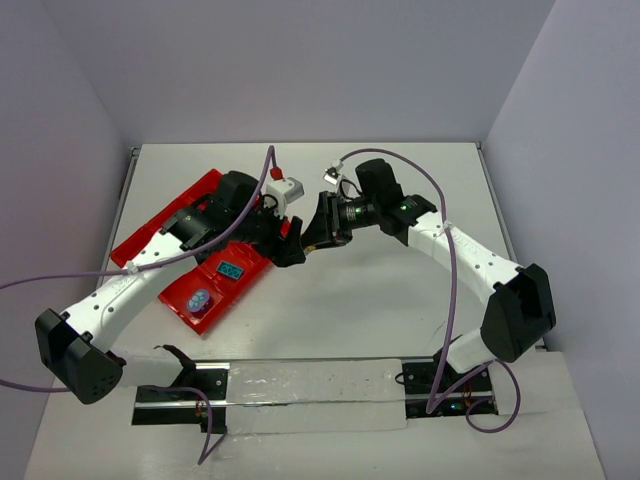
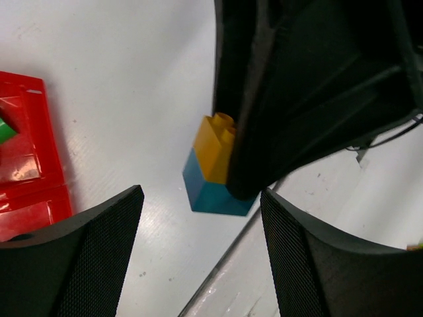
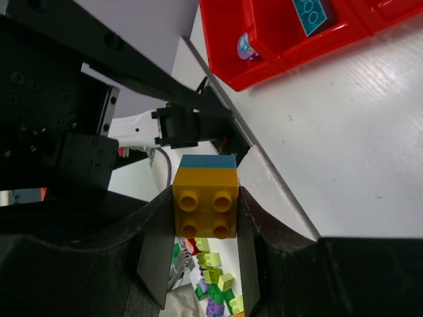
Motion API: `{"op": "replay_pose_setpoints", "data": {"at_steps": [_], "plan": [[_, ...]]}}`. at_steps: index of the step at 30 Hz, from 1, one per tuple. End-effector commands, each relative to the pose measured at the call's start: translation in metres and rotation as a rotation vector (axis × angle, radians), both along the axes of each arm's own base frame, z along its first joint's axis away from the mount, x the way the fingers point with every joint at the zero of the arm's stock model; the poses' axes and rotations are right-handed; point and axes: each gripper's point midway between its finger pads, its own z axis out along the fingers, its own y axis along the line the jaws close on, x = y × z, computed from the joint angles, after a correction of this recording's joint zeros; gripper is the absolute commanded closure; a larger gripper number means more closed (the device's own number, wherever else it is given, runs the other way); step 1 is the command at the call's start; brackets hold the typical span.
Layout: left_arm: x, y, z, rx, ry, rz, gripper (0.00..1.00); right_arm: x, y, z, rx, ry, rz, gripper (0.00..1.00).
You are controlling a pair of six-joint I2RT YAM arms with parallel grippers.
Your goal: Sort the legos into containers by color
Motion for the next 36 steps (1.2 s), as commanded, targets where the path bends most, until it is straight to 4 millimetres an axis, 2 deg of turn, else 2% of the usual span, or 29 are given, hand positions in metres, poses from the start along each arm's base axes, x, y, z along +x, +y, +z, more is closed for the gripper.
{"op": "replay_pose_setpoints", "data": {"at_steps": [1,7,15,28,32,34,36], "plan": [[0.019,-0.002,0.009,-0.008,-0.099,0.048,0.24,-0.009,-0.001,0.037,0.106,-0.063,0.037,1.0],[0.022,-0.003,0.019,-0.044,-0.141,0.062,0.34,-0.011,0.0,0.035,0.12,-0.05,0.048,0.99],[0.013,-0.014,0.025,-0.086,-0.135,-0.004,0.39,-0.02,0.003,0.037,0.185,-0.008,0.105,0.98],[0.006,-0.019,0.027,-0.105,-0.128,-0.04,0.51,-0.02,0.007,0.037,0.209,0.03,0.127,0.96],[0.006,-0.019,0.028,-0.104,-0.135,-0.036,0.63,-0.019,0.007,0.034,0.209,0.038,0.125,0.95],[0.007,-0.019,0.028,-0.103,-0.137,-0.037,0.82,-0.019,0.007,0.032,0.208,0.044,0.121,0.95],[0.006,-0.018,0.027,-0.097,-0.134,-0.039,0.89,-0.018,0.007,0.032,0.208,0.053,0.116,0.95]]}}
